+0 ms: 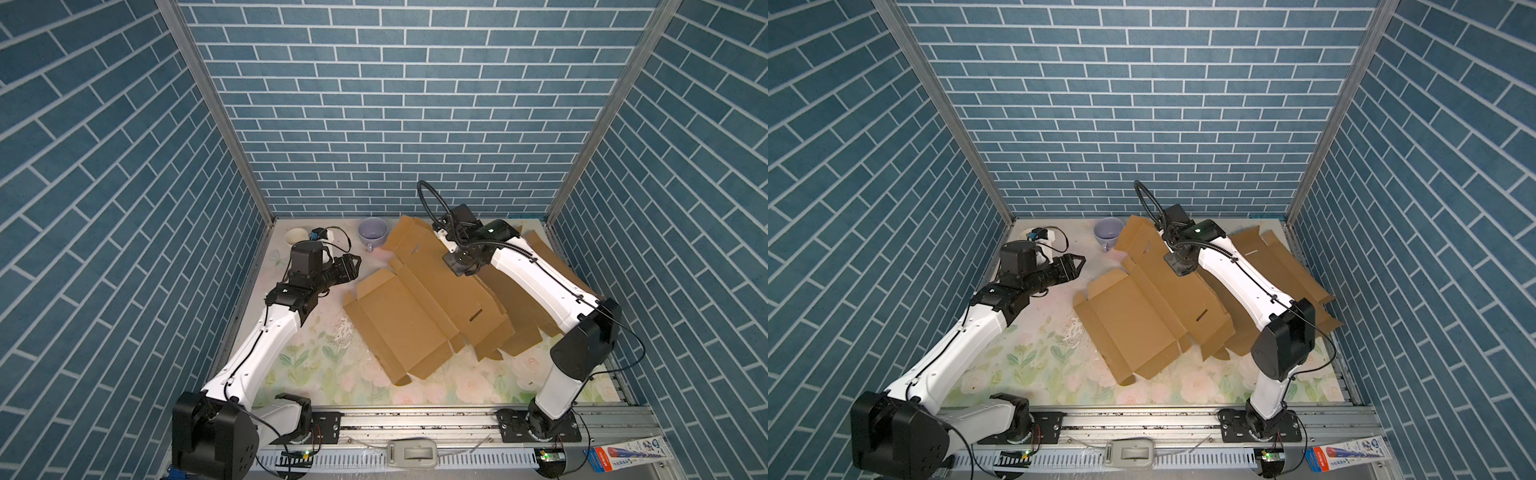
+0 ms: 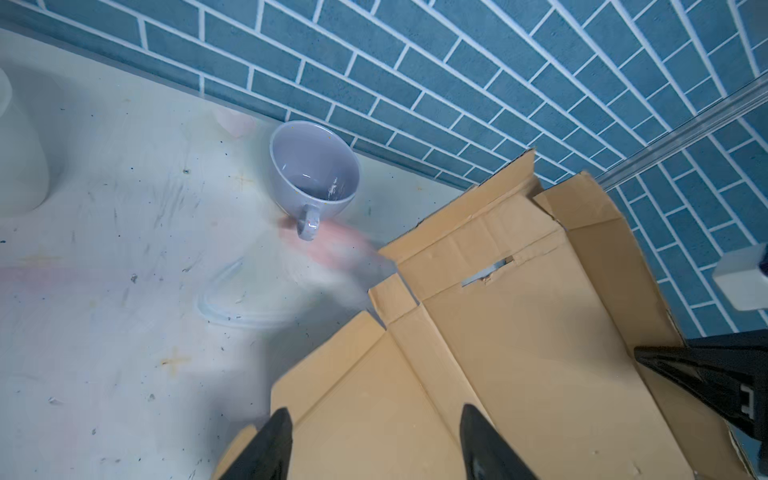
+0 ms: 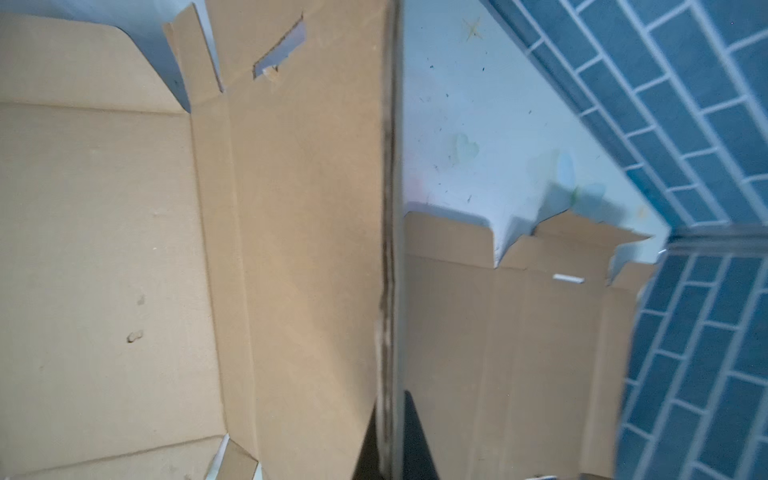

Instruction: Fold the paper box

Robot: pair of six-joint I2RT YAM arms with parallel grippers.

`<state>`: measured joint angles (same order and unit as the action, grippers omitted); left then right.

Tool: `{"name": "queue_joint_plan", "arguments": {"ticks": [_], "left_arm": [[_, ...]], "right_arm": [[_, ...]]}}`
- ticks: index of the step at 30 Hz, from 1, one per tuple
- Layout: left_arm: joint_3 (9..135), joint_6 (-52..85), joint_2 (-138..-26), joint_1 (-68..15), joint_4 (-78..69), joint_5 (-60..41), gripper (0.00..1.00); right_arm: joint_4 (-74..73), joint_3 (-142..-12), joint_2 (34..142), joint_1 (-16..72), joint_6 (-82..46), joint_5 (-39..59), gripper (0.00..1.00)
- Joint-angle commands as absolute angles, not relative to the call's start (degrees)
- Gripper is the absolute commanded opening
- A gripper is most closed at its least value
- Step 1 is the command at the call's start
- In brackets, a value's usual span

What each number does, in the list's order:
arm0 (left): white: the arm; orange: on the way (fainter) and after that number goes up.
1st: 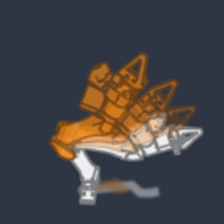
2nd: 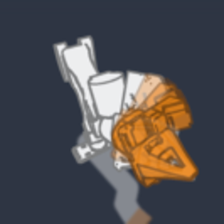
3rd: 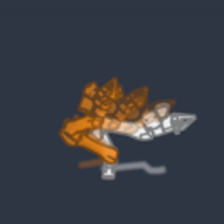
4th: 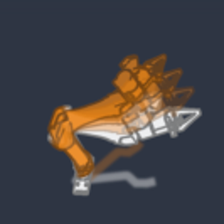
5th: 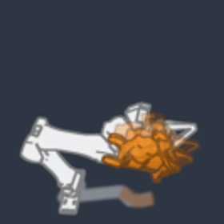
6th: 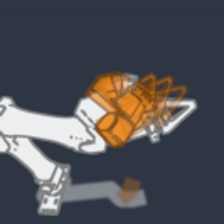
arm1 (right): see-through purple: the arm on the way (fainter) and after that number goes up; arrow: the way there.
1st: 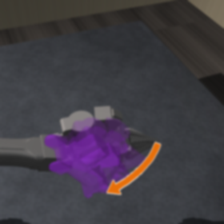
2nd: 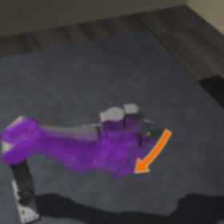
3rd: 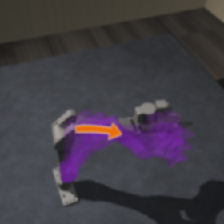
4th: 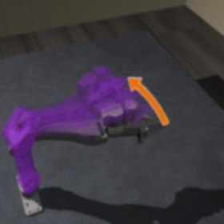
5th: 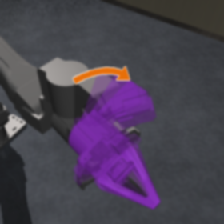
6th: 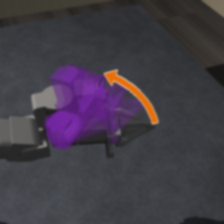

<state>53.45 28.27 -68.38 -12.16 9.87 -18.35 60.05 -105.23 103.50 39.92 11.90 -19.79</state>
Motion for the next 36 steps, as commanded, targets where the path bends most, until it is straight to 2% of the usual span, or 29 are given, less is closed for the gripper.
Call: {"name": "queue_joint_plan", "arguments": {"ticks": [1, 11, 18, 25, 32, 36], "left_arm": [[53.87, 29.91, -68.98, -11.21, 7.44, -22.17, 0.66], [45.27, 36.75, -73.17, -4.41, -9.24, -25.27, 0.73], [49.35, 40.78, -80.73, -2.90, -12.47, -25.90, 0.71], [53.32, 44.99, -87.03, -3.07, -19.22, -28.80, 0.76], [53.66, 43.93, -85.97, -3.69, -18.39, -29.43, 0.78], [53.61, 42.51, -85.86, -3.65, -17.48, -28.77, 0.79]], "right_arm": [[64.44, -110.77, 108.28, 41.79, 25.95, -29.41, 0.00], [47.99, -105.40, 111.44, 46.94, 33.46, -36.85, 0.00], [33.11, -92.69, 105.69, 49.79, 40.38, -39.24, 0.00], [18.36, -82.37, 100.98, 50.07, 46.28, -41.04, 0.00], [5.46, -78.01, 98.62, 51.18, 53.30, -44.38, 0.00], [-9.51, -72.87, 101.32, 53.29, 62.53, -47.13, 0.00]]}}
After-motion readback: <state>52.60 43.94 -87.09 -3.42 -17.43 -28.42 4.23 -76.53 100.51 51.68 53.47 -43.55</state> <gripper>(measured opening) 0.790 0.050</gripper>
